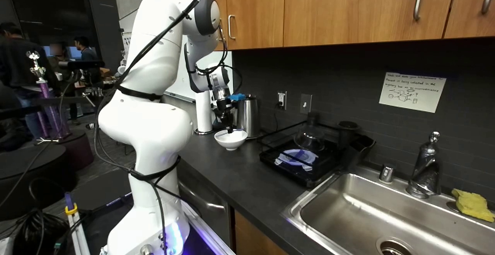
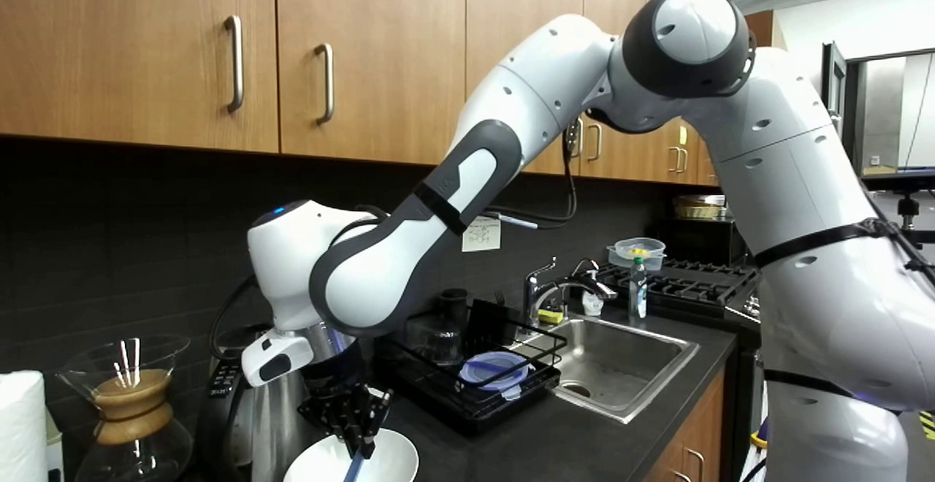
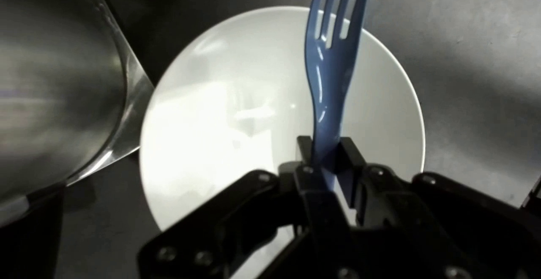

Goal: Put the fork in the bowl

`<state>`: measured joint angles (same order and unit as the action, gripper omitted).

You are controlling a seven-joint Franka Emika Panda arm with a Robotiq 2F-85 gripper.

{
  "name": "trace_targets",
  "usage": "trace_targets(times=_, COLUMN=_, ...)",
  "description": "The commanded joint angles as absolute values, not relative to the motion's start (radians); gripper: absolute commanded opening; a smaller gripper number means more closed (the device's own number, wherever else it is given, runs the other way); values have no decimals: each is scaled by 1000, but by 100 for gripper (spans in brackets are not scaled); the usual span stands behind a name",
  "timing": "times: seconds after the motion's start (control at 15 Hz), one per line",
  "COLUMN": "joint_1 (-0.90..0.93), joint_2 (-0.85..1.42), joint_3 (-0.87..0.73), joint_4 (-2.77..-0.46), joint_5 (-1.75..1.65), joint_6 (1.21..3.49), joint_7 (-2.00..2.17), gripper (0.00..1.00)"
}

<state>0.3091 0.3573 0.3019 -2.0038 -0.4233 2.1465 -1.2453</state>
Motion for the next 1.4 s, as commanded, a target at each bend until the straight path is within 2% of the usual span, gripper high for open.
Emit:
trace_targets(times=0.0, joint_1=307, joint_2=362, joint_3=303, joint_4=-2001, joint_5=-420, joint_6=2150, joint_7=-1253, gripper=19)
trace_targets(times=0.27, joint_1=305, joint_2=366, joint_3=303, joint_4=-2001, joint_5=-419, joint_6=2155, joint_7=-1268, gripper=41)
trace_targets(times=0.93, joint_1=305, joint_2=366, joint_3=303, joint_4=-2001, joint_5=-419, joint_6=2155, joint_7=-1268, gripper=42)
trace_targets(times=1.0, joint_1=305, joint_2=366, joint_3=303, joint_4=-2001, joint_5=-419, joint_6=2155, joint_7=-1268, gripper=67)
trace_targets(times=1.13, joint_1=304, joint_2=349, joint_3=302, joint_4=-2028, joint_5=-418, joint_6=2181, joint_7=-1239, gripper=73)
trace_targets(times=1.33, joint_1=303, joint_2=352, joint_3=300, joint_4=-2037, joint_5=-410, joint_6=2182, joint_7=-1198, gripper=92)
